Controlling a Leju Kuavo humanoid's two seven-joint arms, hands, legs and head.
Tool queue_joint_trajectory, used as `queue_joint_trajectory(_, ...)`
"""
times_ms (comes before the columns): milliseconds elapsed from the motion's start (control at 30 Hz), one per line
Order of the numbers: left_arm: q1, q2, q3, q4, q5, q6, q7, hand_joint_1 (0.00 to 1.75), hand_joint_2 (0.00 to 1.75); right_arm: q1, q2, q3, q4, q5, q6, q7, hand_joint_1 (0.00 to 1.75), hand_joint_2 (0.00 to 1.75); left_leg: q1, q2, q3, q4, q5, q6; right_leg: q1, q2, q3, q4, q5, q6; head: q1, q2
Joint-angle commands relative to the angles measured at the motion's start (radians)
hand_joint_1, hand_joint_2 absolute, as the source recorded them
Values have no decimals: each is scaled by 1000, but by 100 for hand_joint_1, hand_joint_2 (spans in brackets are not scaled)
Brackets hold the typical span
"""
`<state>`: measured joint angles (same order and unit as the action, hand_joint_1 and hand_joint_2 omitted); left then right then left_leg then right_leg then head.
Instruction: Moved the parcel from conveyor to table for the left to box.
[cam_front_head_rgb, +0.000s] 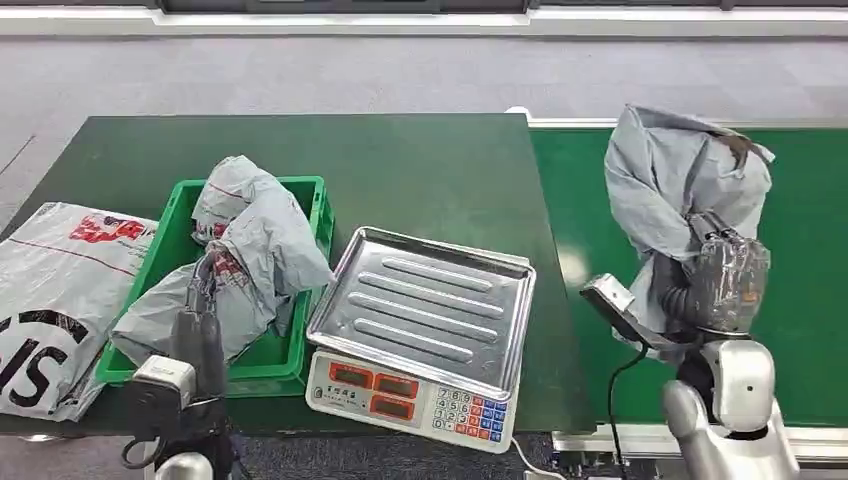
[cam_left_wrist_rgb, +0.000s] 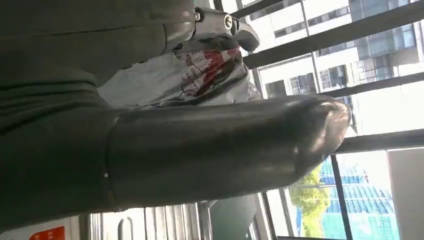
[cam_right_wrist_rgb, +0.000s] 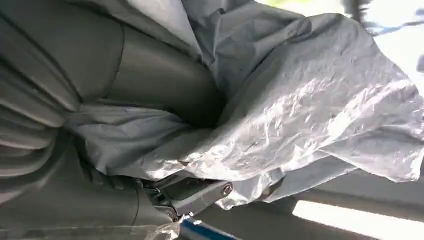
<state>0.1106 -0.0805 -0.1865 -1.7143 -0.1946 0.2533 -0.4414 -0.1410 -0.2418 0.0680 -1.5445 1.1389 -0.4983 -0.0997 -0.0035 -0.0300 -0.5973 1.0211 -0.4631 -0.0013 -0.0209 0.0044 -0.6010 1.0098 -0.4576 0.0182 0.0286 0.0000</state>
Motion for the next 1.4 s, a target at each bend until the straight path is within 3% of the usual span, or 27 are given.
queue_joint_trajectory(33,-124,-54,-2,143,13,159,-37,0,0,-198,231,222,356,-199,-19,-160,175,175,2,12,7,-5,1,-2,3,8,5,-6,5,-3,0,0)
queue_joint_trajectory(300,-252,-52,12,212,-136,445,-104,0,0,-357,377,307,638,-405,20,-313,175,175,3,12,5,-3,2,-4,4,8,2,-2,4,-5,0,0)
queue_joint_trajectory(433,-254,-167,221,190,-230,445,-253,0,0,-410,441,342,725,-421,61,-333,175,175,4,11,3,-1,2,-4,4,8,-1,0,5,-6,0,0)
queue_joint_trajectory(500,-248,-209,280,109,-261,445,-257,0,0,-437,472,356,778,-419,77,-334,175,175,4,16,5,-2,2,-5,4,12,0,0,6,-7,0,0)
queue_joint_trajectory(600,-244,-216,284,97,-273,445,-257,0,0,-441,477,357,787,-419,79,-334,175,175,4,17,5,-1,2,-5,5,12,0,0,5,-7,0,0)
queue_joint_trajectory(767,-244,-216,284,97,-273,445,-257,0,0,-441,477,357,787,-419,79,-334,175,175,4,6,2,0,3,-5,4,4,-1,1,3,-6,0,0)
queue_joint_trajectory(1033,-242,-240,288,91,-271,445,-257,0,0,-444,482,355,825,-409,97,-324,175,175,4,7,2,0,3,-5,4,5,-1,1,4,-6,0,0)
queue_joint_trajectory(1300,-227,-239,252,95,-235,445,-257,0,0,-447,473,355,897,-380,140,-246,175,175,4,7,3,-1,3,-5,5,4,0,0,4,-6,0,0)
queue_joint_trajectory(1333,-223,-239,243,99,-238,445,-257,0,0,-454,470,363,915,-374,162,-213,99,175,4,6,2,0,3,-5,4,4,-1,1,3,-6,0,0)
queue_joint_trajectory(1367,-221,-233,232,109,-234,445,-257,0,0,-459,470,365,930,-365,175,-191,0,175,4,7,3,-1,3,-5,5,3,0,0,4,-6,0,0)
queue_joint_trajectory(1400,-220,-226,217,121,-226,445,-249,0,0,-464,467,373,939,-340,167,-152,0,175,4,6,3,-1,3,-5,4,3,0,0,3,-6,0,0)
